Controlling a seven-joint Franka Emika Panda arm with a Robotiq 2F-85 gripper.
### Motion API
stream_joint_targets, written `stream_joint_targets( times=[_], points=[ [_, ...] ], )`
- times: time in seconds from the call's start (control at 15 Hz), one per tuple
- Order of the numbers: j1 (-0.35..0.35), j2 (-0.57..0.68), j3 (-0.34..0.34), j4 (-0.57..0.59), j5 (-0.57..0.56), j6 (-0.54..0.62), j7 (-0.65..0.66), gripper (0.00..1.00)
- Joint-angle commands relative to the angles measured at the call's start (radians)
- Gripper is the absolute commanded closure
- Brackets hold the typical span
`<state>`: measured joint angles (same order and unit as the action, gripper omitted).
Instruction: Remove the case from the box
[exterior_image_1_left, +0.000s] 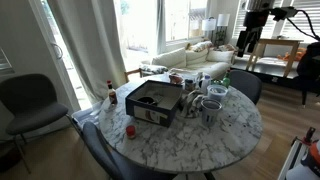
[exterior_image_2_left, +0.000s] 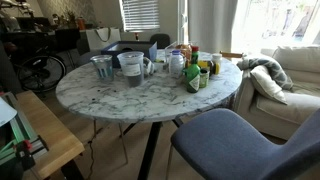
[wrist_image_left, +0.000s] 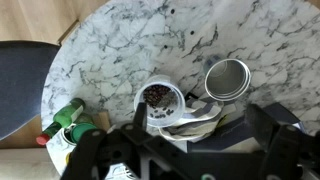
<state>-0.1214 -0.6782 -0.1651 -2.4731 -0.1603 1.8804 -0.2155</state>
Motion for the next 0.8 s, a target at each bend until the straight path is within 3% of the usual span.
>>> stream_joint_targets(
  times=[0.0, 0.2, 0.33, 0.6, 0.73],
  points=[
    [0.004, 0.000, -0.003, 0.003, -0.002, -0.003, 0.002, 0.00],
    [0.004, 0.000, -0.003, 0.003, -0.002, -0.003, 0.002, 0.00],
    [0.041, -0.003, -0.002, -0.001, 0.052, 0.018, -0.011, 0.00],
    [0.169, 0.033, 0.034, 0.010, 0.247, 0.071, -0.023, 0.00],
    [0.231, 0.088, 0.085, 0.022, 0.316, 0.154, -0.013, 0.00]
  ],
)
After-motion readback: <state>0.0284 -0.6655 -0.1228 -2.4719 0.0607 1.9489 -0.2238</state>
